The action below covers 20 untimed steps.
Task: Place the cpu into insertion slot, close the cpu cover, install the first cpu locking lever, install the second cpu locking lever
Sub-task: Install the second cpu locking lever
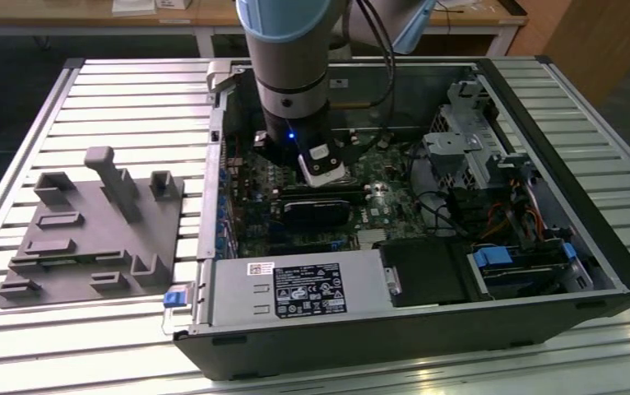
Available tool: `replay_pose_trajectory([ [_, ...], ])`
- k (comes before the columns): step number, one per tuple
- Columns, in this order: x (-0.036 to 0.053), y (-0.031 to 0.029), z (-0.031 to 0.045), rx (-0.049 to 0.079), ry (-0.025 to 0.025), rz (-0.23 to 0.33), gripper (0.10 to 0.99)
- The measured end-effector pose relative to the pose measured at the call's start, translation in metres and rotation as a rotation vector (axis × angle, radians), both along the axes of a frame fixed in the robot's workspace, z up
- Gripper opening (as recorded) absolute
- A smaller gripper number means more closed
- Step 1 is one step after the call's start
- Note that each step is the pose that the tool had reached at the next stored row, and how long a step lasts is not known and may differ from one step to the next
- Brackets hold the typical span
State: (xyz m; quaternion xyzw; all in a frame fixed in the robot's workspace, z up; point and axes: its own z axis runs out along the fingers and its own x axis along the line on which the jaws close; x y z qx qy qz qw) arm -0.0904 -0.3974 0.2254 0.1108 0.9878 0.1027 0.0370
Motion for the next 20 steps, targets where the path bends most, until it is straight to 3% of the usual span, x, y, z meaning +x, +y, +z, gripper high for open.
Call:
replay_pose_trajectory([
  [4, 0.0011, 0.0001, 0.0001, 0.0, 0.0, 0.0, 0.106],
  [14, 0.0356, 0.0006, 0.0, -0.001, 0.0016, 0.0, 0.106],
  [20, 0.0416, 0.0076, 0.0001, -0.011, 0.0023, 0.0, 0.106],
])
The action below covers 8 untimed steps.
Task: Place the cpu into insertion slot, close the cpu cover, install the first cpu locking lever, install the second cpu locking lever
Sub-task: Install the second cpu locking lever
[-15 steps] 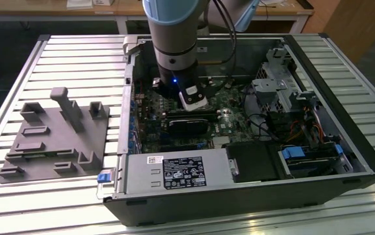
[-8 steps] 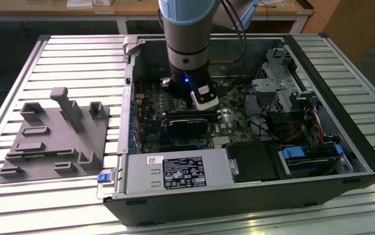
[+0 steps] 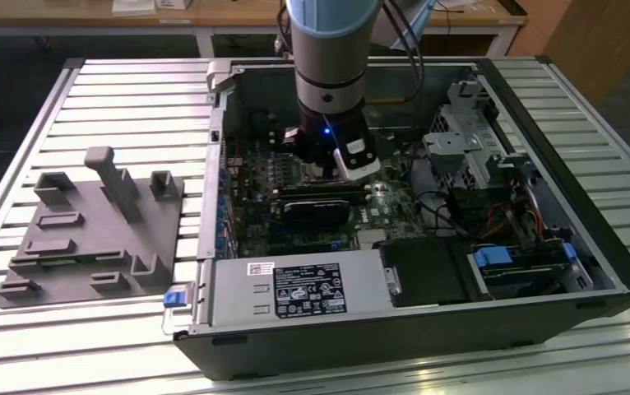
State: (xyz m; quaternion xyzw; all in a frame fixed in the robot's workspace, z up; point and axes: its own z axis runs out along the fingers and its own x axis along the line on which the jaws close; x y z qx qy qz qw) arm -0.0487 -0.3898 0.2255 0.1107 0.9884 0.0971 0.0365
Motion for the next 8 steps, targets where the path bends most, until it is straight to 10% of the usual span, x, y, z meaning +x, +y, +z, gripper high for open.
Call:
replay_pose_trajectory([
  [8, 0.002, 0.0148, -0.0001, -0.034, 0.0009, 0.0, 0.106],
])
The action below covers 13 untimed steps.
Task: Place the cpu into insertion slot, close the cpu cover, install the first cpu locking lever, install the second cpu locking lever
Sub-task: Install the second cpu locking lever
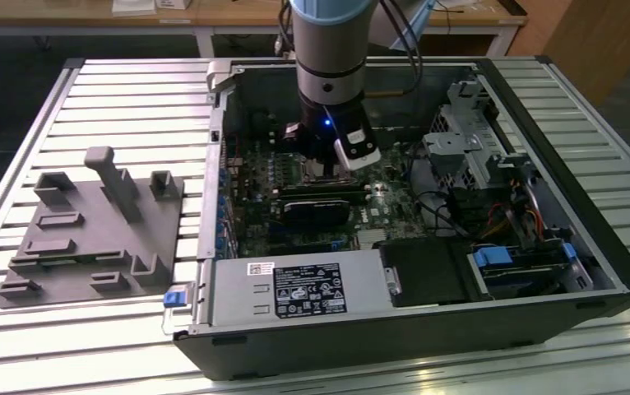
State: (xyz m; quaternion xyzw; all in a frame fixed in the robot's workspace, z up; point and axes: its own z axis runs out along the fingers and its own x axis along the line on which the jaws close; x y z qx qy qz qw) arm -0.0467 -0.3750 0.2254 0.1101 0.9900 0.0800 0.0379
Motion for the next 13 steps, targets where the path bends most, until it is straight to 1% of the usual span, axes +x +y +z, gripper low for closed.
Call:
replay_pose_trajectory([
  [5, 0.0009, 0.0105, 0.0, -0.001, 0.0, 0.001, 0.106],
  [9, 0.0016, 0.0175, 0.0, -0.002, 0.0001, 0.002, 0.106],
  [11, 0.0022, 0.0201, 0.0, -0.006, 0.0001, 0.002, 0.106],
  [13, 0.0027, 0.0221, -0.0001, -0.014, 0.0003, 0.002, 0.106],
])
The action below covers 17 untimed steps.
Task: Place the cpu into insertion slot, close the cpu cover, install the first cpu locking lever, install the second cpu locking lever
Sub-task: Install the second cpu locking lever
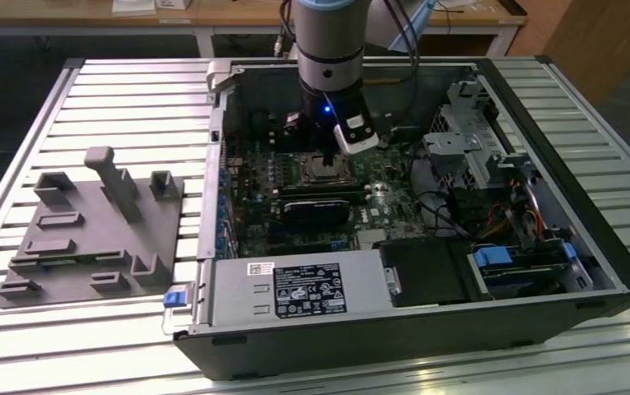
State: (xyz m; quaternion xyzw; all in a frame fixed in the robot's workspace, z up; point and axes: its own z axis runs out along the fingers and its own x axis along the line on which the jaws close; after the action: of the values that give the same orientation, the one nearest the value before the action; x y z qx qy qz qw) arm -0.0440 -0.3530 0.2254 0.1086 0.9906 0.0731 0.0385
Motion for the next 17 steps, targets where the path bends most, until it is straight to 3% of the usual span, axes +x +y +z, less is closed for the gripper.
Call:
replay_pose_trajectory([
  [7, 0.0015, 0.0054, -0.0002, -0.029, 0.0004, 0.002, 0.106],
  [17, 0.0022, 0.0068, -0.0002, -0.029, -0.0004, 0.052, 0.106],
])
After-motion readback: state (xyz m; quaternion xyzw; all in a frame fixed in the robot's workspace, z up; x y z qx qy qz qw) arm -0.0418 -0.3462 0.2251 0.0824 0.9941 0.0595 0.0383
